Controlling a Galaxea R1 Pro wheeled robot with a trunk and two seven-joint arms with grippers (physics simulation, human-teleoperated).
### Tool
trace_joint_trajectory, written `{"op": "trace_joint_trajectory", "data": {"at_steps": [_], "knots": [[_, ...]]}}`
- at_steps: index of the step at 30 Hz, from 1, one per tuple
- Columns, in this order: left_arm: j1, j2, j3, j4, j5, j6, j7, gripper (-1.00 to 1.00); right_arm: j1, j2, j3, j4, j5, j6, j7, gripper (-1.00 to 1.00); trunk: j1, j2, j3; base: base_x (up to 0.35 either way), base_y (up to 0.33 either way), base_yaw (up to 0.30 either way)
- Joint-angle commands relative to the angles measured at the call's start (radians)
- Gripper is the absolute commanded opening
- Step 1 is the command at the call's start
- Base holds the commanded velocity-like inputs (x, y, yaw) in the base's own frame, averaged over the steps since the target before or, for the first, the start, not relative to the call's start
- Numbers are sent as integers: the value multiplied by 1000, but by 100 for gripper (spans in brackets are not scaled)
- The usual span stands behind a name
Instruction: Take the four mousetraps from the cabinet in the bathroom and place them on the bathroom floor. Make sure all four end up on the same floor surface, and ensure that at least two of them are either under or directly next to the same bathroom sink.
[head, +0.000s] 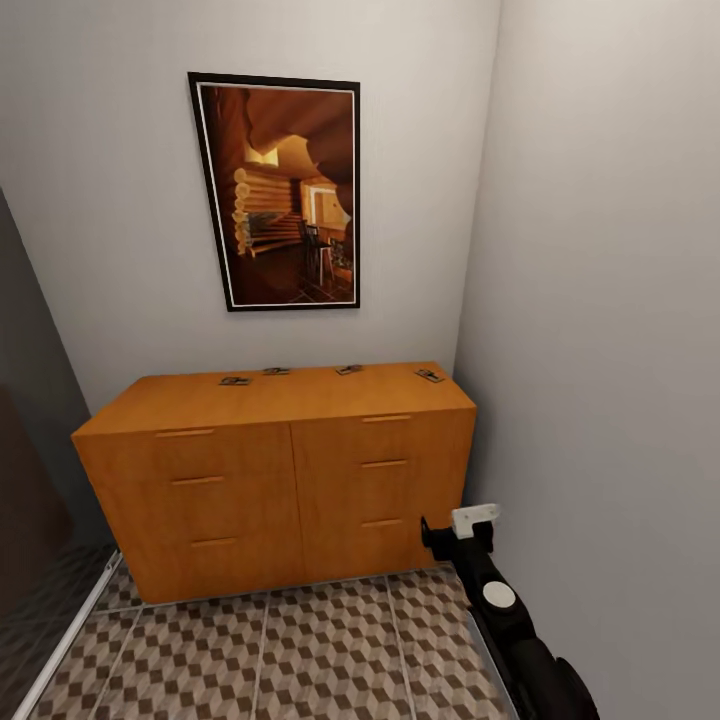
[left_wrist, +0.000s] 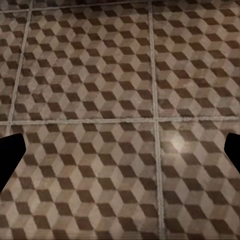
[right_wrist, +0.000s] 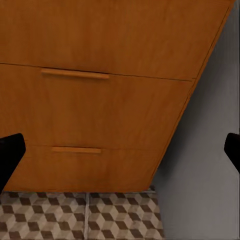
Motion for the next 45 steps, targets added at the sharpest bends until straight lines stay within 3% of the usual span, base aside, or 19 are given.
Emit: {"op": "trace_joint_trajectory", "data": {"at_steps": [1, 3, 8, 11, 24, 27, 28, 29, 32, 33, 41, 45], "knots": [[0, 0, 1, 2, 2, -2, 0, 100, -1, 0, 1, -64, 10, 64, -8, 100, 0, -1, -1, 0, 0, 0], [0, 0, 1, 6, 1, -2, 0, 100, -24, 3, 1, -180, 10, 164, -29, 100, 0, -1, -1, 0, 0, 0], [0, 0, 2, 8, 1, -2, -1, 100, -117, 4, 1, -231, 9, 254, -56, 100, 0, -1, -1, 0, 0, 0], [0, 0, 2, 8, 1, -2, -1, 100, -158, 4, 1, -238, 9, 299, -60, 100, 0, -1, -1, 0, 0, 0], [0, 0, 2, 8, 0, -2, -1, 100, -449, 5, 1, -184, 6, 503, -63, 100, 0, -1, -1, 0, 0, 0], [0, 0, 1, 8, 0, -2, -1, 100, -558, 5, 1, -112, 6, 542, -61, 100, 0, -1, -1, 0, 0, 0], [0, 0, 1, 12, 0, -2, -1, 100, -669, 5, 1, 0, 5, 557, -58, 100, 0, -1, -1, 0, 0, 0], [0, 0, 1, 16, 0, -1, -1, 100, -723, 5, 1, 70, 4, 560, -58, 100, 0, -1, -1, 0, 0, 0], [0, 0, 1, 23, -1, -2, -1, 100, -807, 5, 1, 190, 2, 560, -56, 100, 0, -1, -1, 0, 0, 0], [0, 0, 1, 27, -2, -2, -1, 100, -863, 5, 1, 275, 1, 556, -55, 100, 0, -1, -1, 0, 0, 0], [0, -1, 1, 32, -3, -2, -1, 100, -1035, 7, 1, 558, -33, 466, -40, 100, 0, -1, -1, 0, 0, 0], [0, -1, 1, 34, -3, -2, -1, 100, -1059, 8, 1, 603, -62, 440, 1, 100, 0, -1, -1, 0, 0, 0]]}}
